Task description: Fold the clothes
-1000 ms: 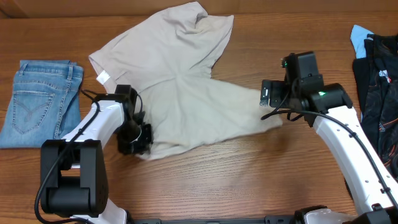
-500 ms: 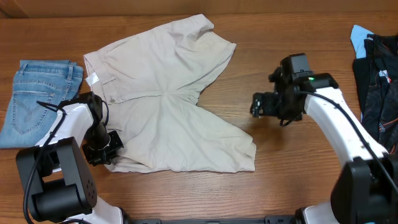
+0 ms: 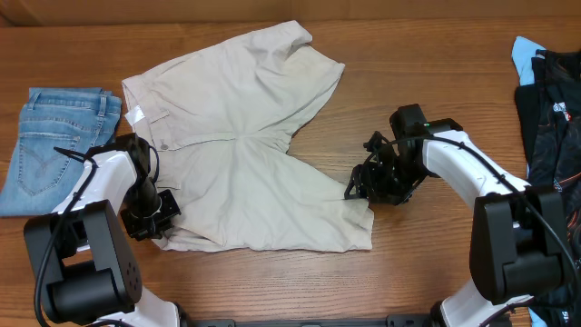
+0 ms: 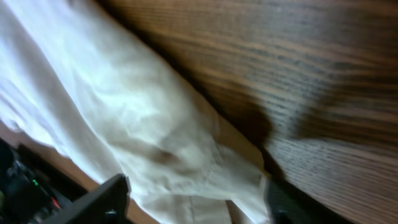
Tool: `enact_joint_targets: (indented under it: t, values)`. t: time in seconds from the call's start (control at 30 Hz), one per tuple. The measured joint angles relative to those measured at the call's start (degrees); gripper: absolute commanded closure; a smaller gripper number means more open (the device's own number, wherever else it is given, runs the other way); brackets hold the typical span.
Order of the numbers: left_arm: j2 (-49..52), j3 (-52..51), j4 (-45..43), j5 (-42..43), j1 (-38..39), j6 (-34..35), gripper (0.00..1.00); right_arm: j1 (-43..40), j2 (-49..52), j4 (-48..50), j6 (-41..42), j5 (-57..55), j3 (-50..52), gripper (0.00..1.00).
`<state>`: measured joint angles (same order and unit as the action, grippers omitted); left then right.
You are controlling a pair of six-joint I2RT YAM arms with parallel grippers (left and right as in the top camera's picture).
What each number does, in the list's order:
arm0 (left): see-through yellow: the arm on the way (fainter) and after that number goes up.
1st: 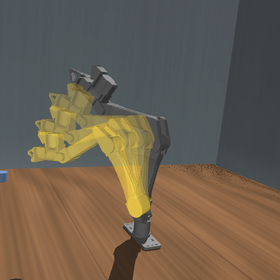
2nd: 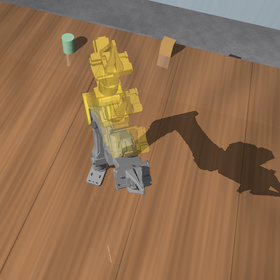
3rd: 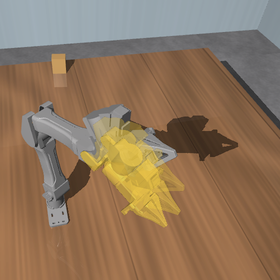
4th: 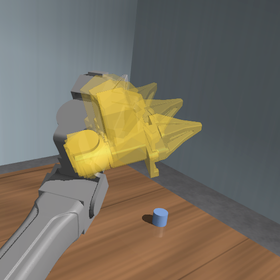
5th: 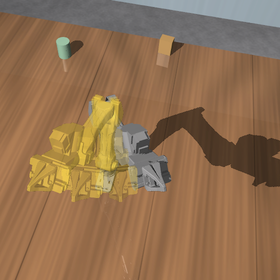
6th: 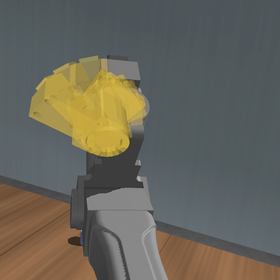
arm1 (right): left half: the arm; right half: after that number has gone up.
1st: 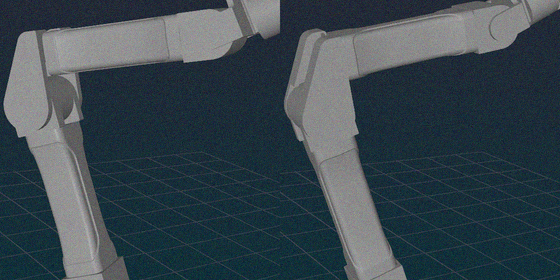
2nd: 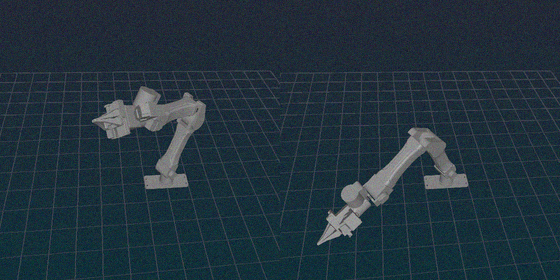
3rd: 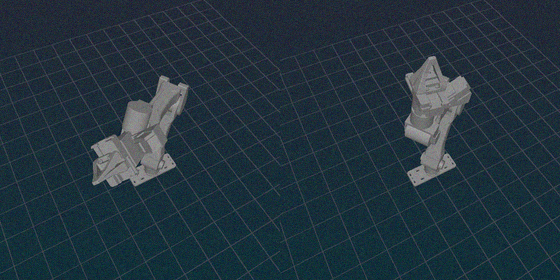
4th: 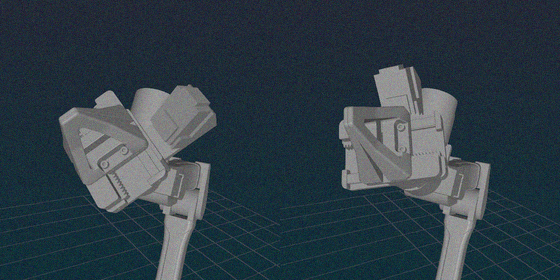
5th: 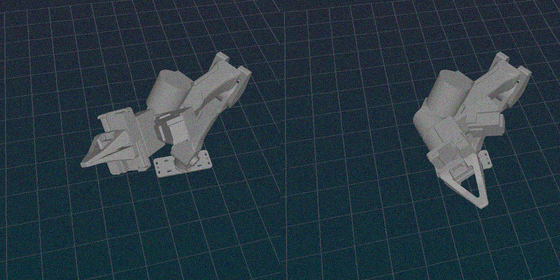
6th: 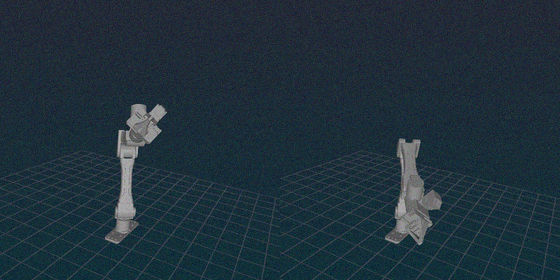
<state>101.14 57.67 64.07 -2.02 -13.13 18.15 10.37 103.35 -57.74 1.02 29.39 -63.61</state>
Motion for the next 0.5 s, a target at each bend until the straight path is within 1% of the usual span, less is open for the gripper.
enact_joint_targets:
  t: [0.07,0.1,0.13,0.17,0.23,0.27,0.5]
  values:
    - [0.0,0.0,0.0,0.0,0.0,0.0,0.93,0.2,0.0,1.1,-0.3,0.4,0.2,0.42]
    - [0.0,0.0,0.0,0.0,0.0,0.0,0.93,0.2,0.0,1.4,-0.2,0.4,0.2,0.44]
    - [0.0,0.0,0.0,0.0,0.0,0.0,0.93,0.2,0.0,1.5,-0.4,0.5,0.2,0.45]
    - [0.0,0.0,0.0,0.0,0.0,0.0,0.92,0.2,0.0,1.5,-0.3,0.4,0.3,0.44]
    - [0.0,0.0,0.0,0.0,0.0,0.0,0.92,0.2,0.0,1.6,-0.5,0.4,0.3,0.34]
    - [0.0,0.0,0.0,0.0,0.0,0.0,0.92,0.2,0.0,1.6,-0.6,0.4,0.3,0.33]
    - [0.0,0.0,0.0,0.0,0.0,0.0,0.92,0.2,0.0,2.8,1.9,-2.0,1.8,0.32]
